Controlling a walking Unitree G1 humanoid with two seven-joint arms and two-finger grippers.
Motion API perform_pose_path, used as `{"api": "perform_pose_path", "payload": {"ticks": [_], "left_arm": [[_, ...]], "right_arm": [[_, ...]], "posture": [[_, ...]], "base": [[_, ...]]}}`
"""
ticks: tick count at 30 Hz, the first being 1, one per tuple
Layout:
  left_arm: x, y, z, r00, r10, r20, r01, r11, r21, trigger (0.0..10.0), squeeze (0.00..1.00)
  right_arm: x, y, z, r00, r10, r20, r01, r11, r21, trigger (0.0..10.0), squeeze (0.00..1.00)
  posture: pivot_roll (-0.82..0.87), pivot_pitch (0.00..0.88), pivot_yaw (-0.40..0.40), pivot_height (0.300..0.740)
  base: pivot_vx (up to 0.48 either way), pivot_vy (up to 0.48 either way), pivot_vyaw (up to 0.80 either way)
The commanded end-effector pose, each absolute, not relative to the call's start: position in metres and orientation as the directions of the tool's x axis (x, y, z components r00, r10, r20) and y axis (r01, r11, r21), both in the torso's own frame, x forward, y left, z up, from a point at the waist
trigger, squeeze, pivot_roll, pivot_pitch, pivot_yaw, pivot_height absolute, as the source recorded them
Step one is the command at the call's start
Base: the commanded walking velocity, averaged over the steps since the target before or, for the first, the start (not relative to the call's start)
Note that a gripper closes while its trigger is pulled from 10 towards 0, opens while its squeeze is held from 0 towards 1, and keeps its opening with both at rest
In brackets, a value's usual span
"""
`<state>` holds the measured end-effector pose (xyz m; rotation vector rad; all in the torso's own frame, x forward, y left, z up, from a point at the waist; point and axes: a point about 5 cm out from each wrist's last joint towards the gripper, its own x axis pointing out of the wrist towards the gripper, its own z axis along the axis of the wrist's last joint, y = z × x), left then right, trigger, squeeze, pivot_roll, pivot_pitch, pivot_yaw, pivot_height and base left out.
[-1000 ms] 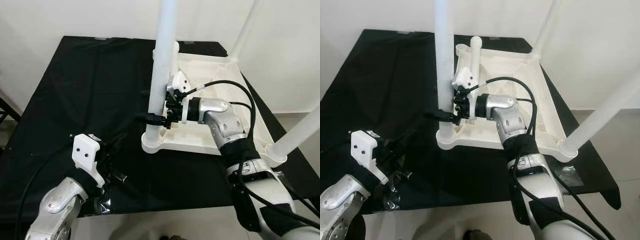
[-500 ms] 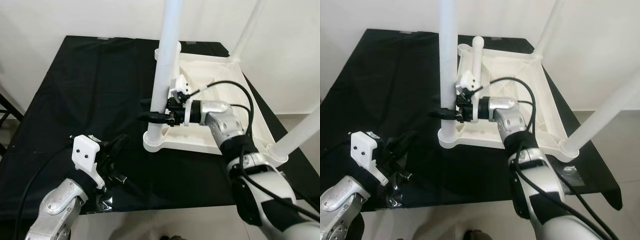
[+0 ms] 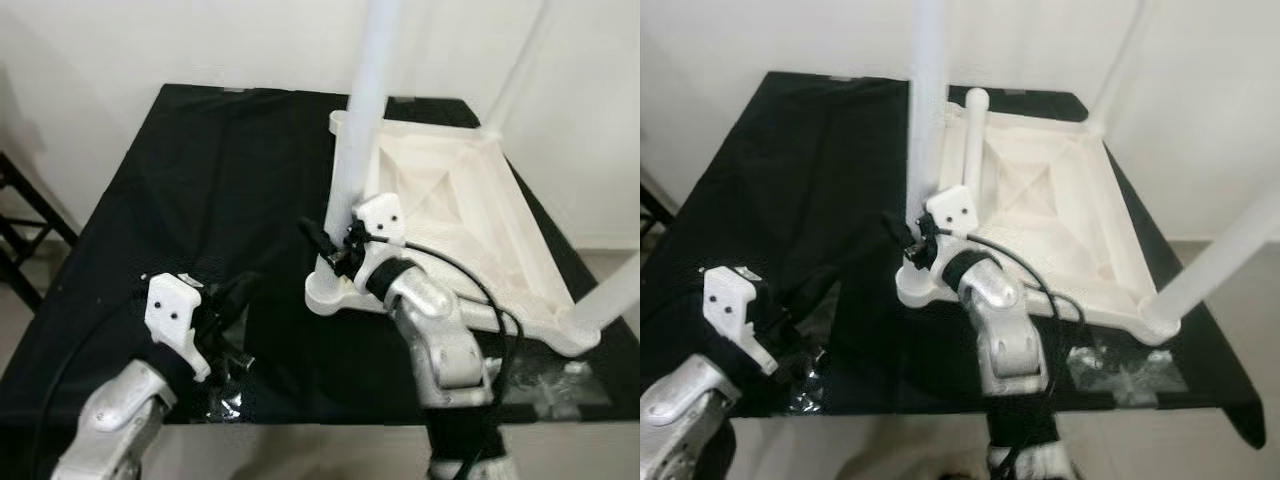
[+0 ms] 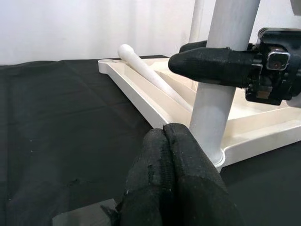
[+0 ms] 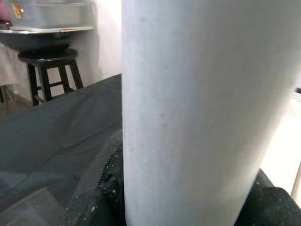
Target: Building children table
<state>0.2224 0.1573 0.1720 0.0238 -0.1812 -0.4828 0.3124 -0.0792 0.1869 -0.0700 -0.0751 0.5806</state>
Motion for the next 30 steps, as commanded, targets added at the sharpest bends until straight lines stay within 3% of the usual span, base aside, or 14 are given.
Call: {"api": "perform_pose_path", "payload": {"ticks": [1, 5, 6, 7, 8, 12, 13, 14, 15, 16, 19, 30], "left_arm": [[0.223, 0.157, 0.168, 0.865, -0.480, 0.147, 0.476, 0.877, 0.066, 10.0, 0.00], [0.223, 0.157, 0.169, 0.867, -0.475, 0.149, 0.470, 0.880, 0.068, 10.0, 0.00], [0.223, 0.157, 0.169, 0.869, -0.471, 0.152, 0.466, 0.882, 0.069, 10.0, 0.00], [0.223, 0.157, 0.169, 0.869, -0.471, 0.152, 0.466, 0.882, 0.069, 10.0, 0.00], [0.223, 0.157, 0.170, 0.870, -0.469, 0.154, 0.465, 0.883, 0.068, 10.0, 0.00], [0.224, 0.157, 0.170, 0.868, -0.472, 0.153, 0.467, 0.881, 0.067, 10.0, 0.00], [0.224, 0.157, 0.170, 0.867, -0.474, 0.152, 0.470, 0.880, 0.067, 10.0, 0.00], [0.224, 0.157, 0.170, 0.867, -0.474, 0.152, 0.470, 0.880, 0.067, 10.0, 0.00], [0.224, 0.157, 0.170, 0.867, -0.475, 0.152, 0.471, 0.880, 0.067, 10.0, 0.00], [0.225, 0.157, 0.170, 0.866, -0.476, 0.152, 0.471, 0.879, 0.066, 10.0, 0.00], [0.225, 0.157, 0.171, 0.867, -0.474, 0.154, 0.469, 0.881, 0.066, 10.0, 0.00], [0.222, 0.157, 0.173, 0.867, -0.474, 0.152, 0.469, 0.881, 0.068, 10.0, 0.00]], "right_arm": [[0.315, -0.094, 0.154, 0.865, 0.484, -0.130, -0.499, 0.855, -0.141, 0.0, 0.00], [0.314, -0.092, 0.157, 0.861, 0.489, -0.138, -0.506, 0.851, -0.143, 0.0, 0.00], [0.316, -0.091, 0.159, 0.849, 0.509, -0.143, -0.526, 0.840, -0.131, 10.0, 0.00], [0.316, -0.091, 0.159, 0.849, 0.509, -0.143, -0.526, 0.840, -0.131, 10.0, 0.00], [0.316, -0.088, 0.166, 0.825, 0.546, -0.146, -0.562, 0.820, -0.109, 10.0, 1.00], [0.324, -0.083, 0.190, 0.730, 0.676, -0.097, -0.683, 0.724, -0.096, 10.0, 1.00], [0.327, -0.081, 0.206, 0.634, 0.772, -0.054, -0.772, 0.627, -0.107, 10.0, 0.98], [0.327, -0.081, 0.206, 0.634, 0.772, -0.054, -0.772, 0.627, -0.107, 10.0, 0.98], [0.328, -0.082, 0.217, 0.564, 0.825, -0.027, -0.821, 0.558, -0.121, 10.0, 0.98], [0.330, -0.088, 0.229, 0.409, 0.912, -0.039, -0.889, 0.389, -0.241, 10.0, 0.00], [0.339, -0.099, 0.237, 0.258, 0.960, -0.112, -0.934, 0.218, -0.283, 10.0, 0.00], [0.365, -0.104, 0.259, 0.174, 0.971, -0.163, -0.961, 0.131, -0.244, 10.0, 0.00]], "posture": [[0.05, 0.116, -0.112, 0.740], [0.05, 0.117, -0.113, 0.740], [0.05, 0.118, -0.112, 0.740], [0.05, 0.118, -0.112, 0.740], [0.05, 0.118, -0.112, 0.740], [0.06, 0.119, -0.096, 0.740], [0.06, 0.120, -0.096, 0.740], [0.06, 0.120, -0.096, 0.740], [0.06, 0.120, -0.096, 0.740], [0.06, 0.121, -0.094, 0.740], [0.07, 0.126, -0.098, 0.740], [0.10, 0.161, -0.100, 0.740]], "base": [[0.000, 0.000, 0.00], [0.000, 0.000, 0.00], [0.000, 0.000, 0.00], [0.000, 0.000, 0.00], [0.000, 0.000, 0.00], [0.000, 0.000, 0.00], [0.000, 0.000, 0.00], [0.000, 0.000, 0.00], [0.000, 0.000, 0.00], [0.000, 0.000, 0.00], [0.000, 0.000, 0.00], [0.000, 0.000, 0.00]]}}
